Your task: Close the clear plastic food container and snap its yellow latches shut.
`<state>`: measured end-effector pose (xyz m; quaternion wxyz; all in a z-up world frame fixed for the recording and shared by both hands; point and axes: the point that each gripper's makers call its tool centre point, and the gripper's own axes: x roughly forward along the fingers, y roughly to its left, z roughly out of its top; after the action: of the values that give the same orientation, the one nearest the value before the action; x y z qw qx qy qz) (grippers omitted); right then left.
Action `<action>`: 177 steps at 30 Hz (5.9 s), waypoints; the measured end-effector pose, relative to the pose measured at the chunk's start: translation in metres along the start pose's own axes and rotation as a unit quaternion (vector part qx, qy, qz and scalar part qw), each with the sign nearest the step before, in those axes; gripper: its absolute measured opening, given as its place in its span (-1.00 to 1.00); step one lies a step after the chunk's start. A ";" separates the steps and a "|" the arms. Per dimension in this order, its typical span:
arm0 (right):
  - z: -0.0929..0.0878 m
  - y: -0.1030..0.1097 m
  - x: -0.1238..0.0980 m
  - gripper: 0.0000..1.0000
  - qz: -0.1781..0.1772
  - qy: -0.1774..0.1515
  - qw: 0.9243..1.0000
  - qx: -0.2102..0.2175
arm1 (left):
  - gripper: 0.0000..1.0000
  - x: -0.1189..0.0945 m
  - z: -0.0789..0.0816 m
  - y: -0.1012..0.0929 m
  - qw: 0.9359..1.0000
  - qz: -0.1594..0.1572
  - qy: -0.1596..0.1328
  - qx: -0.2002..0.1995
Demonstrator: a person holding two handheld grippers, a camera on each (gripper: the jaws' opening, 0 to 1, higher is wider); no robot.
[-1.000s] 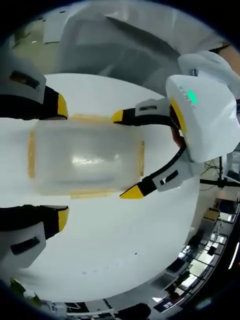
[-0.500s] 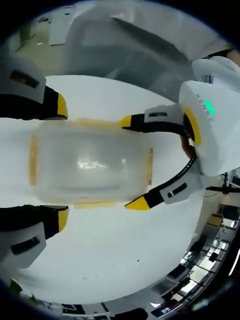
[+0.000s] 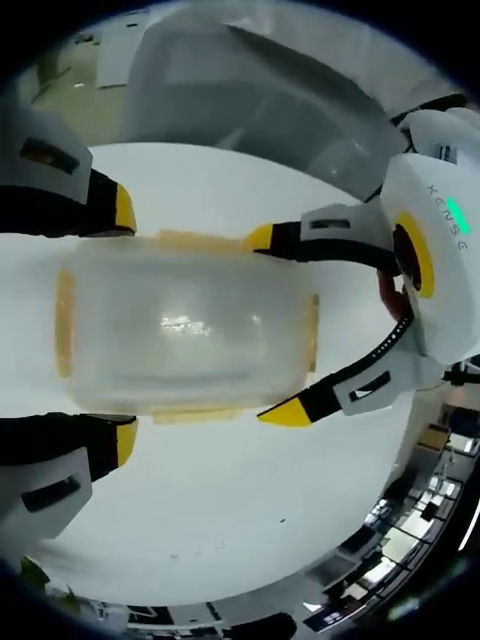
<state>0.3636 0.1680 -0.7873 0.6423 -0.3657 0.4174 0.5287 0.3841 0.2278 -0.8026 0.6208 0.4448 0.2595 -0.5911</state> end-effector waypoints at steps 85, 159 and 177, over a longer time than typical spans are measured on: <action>0.097 0.032 0.042 0.43 0.013 0.003 0.999 -0.034 | 0.67 -0.058 -0.089 -0.030 0.999 0.023 -0.001 -0.046; 0.119 0.024 0.054 0.47 0.014 -0.013 0.999 -0.038 | 0.69 -0.064 -0.108 -0.020 0.998 0.020 0.012 -0.055; 0.120 0.007 0.057 0.48 0.012 -0.011 0.999 -0.036 | 0.70 -0.060 -0.111 -0.004 0.998 0.019 0.015 -0.052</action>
<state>0.3803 0.2997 -0.7938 0.6272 -0.3773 0.3952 0.5551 0.3933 0.3533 -0.8047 0.6506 0.4253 0.2907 -0.5580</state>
